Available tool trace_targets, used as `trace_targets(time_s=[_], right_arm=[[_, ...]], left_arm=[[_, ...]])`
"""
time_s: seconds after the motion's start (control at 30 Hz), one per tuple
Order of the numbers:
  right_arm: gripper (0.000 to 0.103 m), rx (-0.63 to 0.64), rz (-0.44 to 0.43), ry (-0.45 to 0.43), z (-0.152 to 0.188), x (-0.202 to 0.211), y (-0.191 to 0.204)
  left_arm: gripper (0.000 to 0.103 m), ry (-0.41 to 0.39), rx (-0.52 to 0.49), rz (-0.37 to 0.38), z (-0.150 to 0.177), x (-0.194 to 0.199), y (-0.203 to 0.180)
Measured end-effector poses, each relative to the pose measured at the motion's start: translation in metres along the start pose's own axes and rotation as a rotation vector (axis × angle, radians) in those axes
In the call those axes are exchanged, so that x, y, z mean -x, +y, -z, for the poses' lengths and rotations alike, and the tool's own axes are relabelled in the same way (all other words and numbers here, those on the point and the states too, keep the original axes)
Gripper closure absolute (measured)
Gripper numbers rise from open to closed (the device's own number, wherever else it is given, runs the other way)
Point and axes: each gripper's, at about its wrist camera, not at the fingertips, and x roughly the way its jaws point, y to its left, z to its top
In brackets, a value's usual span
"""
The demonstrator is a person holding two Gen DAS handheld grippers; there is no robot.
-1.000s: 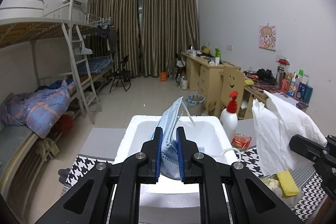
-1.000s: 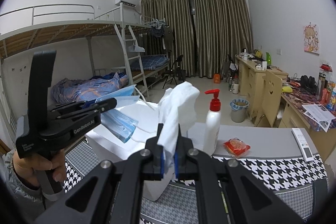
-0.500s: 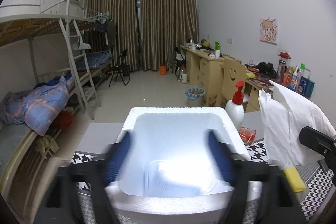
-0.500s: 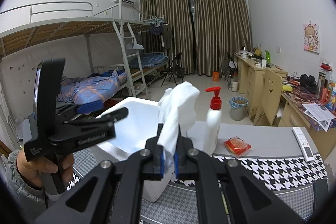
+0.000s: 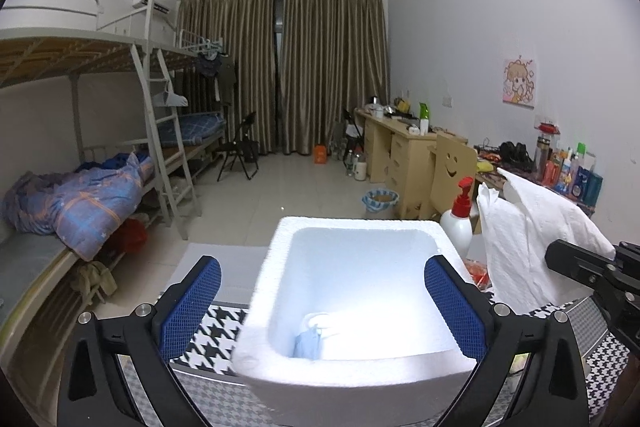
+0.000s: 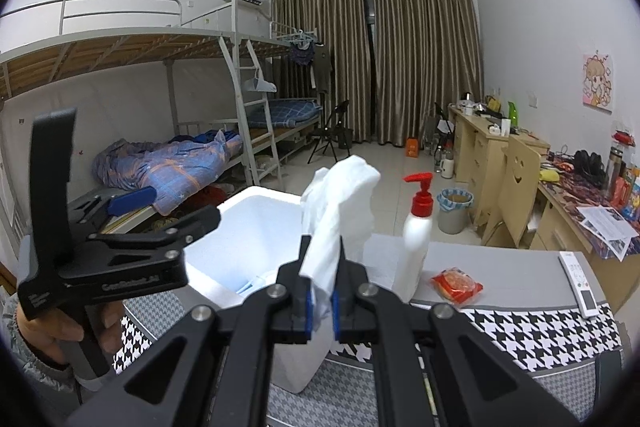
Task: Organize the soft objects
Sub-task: 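Lower the tissue into the foam box and open the right tool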
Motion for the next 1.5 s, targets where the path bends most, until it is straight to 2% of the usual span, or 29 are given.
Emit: trace_targets(time_s=[0.37,1.0,1.1,1.5], right_arm=[[0.093,0.014,-0.035,0.005,-0.005,-0.014,0.013],[0.093,0.022,-0.087,0.03,-0.008,-0.038,0.041],[0.093,0.016,-0.109,0.05,-0.008,-0.043,0.043],[0.092,0.033,-0.105,0.11,-0.006,-0.066,0.052]], left_arm=[[0.001,-0.043,0.013,-0.034,0.003,0.021,0.012],[0.001,-0.014,0.026,-0.067,0.024,0.037,0.033],[0.001,-0.019,0.039,-0.077,0.025,0.04,0.038],[0.001,-0.007,0.06,-0.102,0.032,0.041,0.048]])
